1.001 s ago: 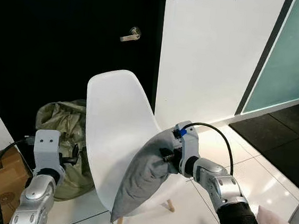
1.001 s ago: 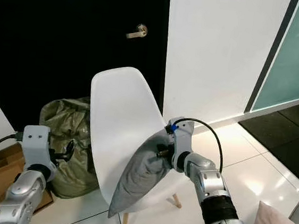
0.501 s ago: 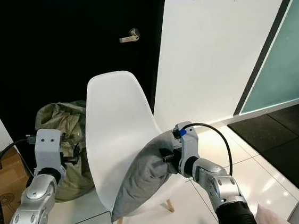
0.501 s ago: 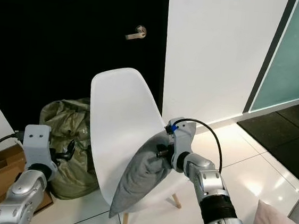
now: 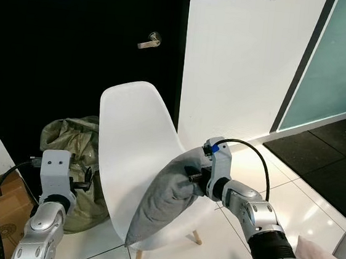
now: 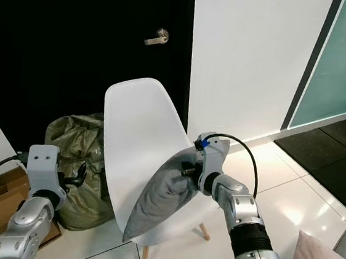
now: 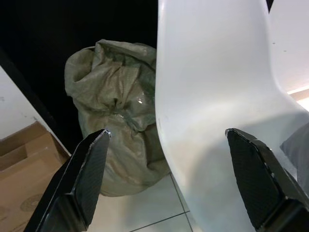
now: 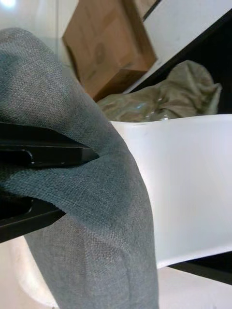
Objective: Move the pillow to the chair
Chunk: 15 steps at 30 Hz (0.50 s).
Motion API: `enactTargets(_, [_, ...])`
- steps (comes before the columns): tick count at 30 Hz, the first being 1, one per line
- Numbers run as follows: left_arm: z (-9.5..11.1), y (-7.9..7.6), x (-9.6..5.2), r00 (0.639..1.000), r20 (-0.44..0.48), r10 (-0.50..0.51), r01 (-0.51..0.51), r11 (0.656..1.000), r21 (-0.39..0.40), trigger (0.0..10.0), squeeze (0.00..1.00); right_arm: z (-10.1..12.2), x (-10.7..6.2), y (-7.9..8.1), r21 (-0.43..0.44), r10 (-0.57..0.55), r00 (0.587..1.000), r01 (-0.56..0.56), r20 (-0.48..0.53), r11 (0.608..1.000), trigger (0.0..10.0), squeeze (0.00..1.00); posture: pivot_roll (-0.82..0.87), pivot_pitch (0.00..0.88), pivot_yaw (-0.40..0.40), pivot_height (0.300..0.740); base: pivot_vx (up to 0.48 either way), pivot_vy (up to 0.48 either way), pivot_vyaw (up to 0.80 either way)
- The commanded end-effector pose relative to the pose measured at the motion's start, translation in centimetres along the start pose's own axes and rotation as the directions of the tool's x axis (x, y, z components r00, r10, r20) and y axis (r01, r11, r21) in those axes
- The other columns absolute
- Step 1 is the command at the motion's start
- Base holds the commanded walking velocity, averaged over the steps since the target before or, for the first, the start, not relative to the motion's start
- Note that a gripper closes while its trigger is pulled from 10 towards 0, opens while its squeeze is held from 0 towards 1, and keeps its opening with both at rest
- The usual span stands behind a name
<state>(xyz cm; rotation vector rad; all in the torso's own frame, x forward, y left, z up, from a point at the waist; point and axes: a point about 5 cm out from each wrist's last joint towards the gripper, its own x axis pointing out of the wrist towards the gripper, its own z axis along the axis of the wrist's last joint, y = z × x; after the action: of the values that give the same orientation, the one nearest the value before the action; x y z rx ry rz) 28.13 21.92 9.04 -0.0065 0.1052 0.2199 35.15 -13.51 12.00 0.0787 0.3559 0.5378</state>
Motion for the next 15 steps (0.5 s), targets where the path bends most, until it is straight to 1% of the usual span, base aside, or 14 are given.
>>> enactTargets(1, [0.2,0.9,-0.1,1.000,-0.003,0.021,-0.021,0.999,0.030,10.0,0.00,3.2,0.2,1.1,-0.030,0.060,0.987,-0.056,0.148,0.998,10.0,0.00,-0.15,0.031,0.037,0.688,0.000,0.000,0.00])
enactTargets(3, [0.2,0.9,-0.1,1.000,-0.004,0.021,-0.021,0.999,0.033,10.0,0.00,3.4,0.3,1.3,-0.025,0.071,0.985,-0.068,0.159,0.997,10.0,0.00,-0.15,0.030,0.037,0.688,0.000,0.000,0.00])
enactTargets(4, [0.2,0.9,-0.1,1.000,-0.005,0.020,-0.020,0.999,0.035,10.0,0.00,3.5,0.3,1.5,-0.027,0.083,0.982,-0.079,0.167,0.996,10.0,0.00,-0.15,0.030,0.038,0.688,0.247,0.000,0.00])
enactTargets(10, [0.2,0.9,0.0,1.000,-0.005,0.021,-0.021,0.999,0.034,10.0,0.00,3.8,0.3,1.9,-0.017,0.108,0.976,-0.107,0.189,0.994,10.0,0.00,-0.15,0.030,0.036,0.688,0.354,0.000,0.00])
enactTargets(12, [0.3,0.8,0.0,1.000,-0.003,0.018,-0.018,0.999,0.033,10.0,0.00,4.1,0.1,2.3,-0.012,0.137,0.966,-0.138,0.220,0.990,10.0,0.00,-0.15,0.030,0.035,0.688,0.360,0.000,0.00])
enactTargets(13, [0.3,0.8,0.0,1.000,-0.003,0.018,-0.018,0.999,0.033,10.0,0.00,4.1,0.1,2.3,-0.012,0.137,0.966,-0.138,0.220,0.990,10.0,0.00,-0.15,0.030,0.035,0.688,0.364,0.000,0.00])
enactTargets(14, [0.3,0.8,0.0,1.000,-0.002,0.016,-0.016,0.999,0.031,10.0,0.00,4.3,-0.1,2.5,-0.032,0.164,0.958,-0.161,0.237,0.986,10.0,0.00,-0.15,0.030,0.035,0.688,0.379,0.000,0.80])
enactTargets(15, [0.3,0.8,0.0,1.000,-0.002,0.016,-0.016,0.999,0.031,10.0,0.00,4.3,-0.1,2.5,-0.032,0.164,0.958,-0.161,0.237,0.986,10.0,0.00,-0.15,0.030,0.035,0.688,0.379,0.000,0.80])
